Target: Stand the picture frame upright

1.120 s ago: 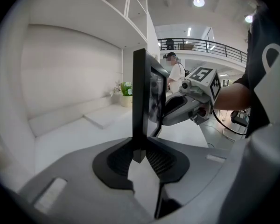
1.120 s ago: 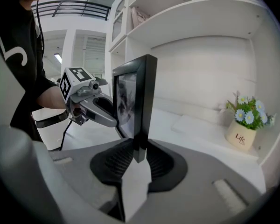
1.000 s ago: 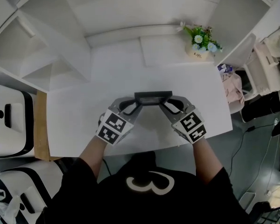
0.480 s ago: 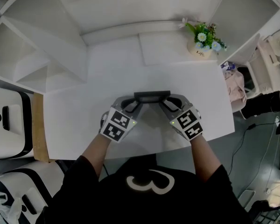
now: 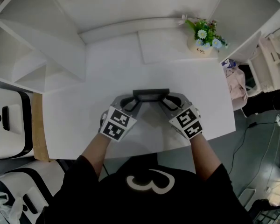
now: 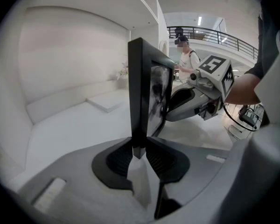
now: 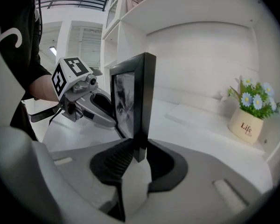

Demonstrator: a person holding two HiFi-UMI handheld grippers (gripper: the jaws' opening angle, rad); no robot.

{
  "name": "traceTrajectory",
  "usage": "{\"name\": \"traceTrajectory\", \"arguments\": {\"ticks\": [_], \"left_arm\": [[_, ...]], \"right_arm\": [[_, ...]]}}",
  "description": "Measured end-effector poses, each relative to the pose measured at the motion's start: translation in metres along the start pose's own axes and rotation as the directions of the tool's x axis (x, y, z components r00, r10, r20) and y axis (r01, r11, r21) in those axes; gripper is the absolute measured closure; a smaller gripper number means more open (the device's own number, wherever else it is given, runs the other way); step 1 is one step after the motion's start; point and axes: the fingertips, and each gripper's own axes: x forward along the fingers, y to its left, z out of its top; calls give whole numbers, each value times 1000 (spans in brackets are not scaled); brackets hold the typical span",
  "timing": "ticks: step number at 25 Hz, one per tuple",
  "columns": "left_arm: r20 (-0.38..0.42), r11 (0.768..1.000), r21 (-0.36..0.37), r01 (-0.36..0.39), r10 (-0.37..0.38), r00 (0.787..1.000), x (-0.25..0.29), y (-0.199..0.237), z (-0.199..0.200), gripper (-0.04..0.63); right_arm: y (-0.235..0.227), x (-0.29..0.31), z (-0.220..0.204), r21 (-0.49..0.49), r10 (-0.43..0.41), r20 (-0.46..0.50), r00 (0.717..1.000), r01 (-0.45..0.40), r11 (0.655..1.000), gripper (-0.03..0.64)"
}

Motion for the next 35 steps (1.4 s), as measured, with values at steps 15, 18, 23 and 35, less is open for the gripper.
{"name": "traceTrajectory", "arguments": {"ticks": [15,18,23,35], "left_arm": [[26,1000,-19,-10,11,1000,-11,4,4,432],[35,1000,-25,-13,14,999,-19,1,4,419],[34,994,-100,-32,35,999,-45,-11,-3,417],[232,942,-334,38,43,972,-166,-91,36,522]], "right_arm": [[2,-11,5,26,-13,26,1000,13,1000,488],[2,-19,7,39,-29,33,999,28,999,483],[2,-53,8,196,-77,91,993,58,979,483],[102,-177,64,297,-17,335,942,-88,951,572]]}}
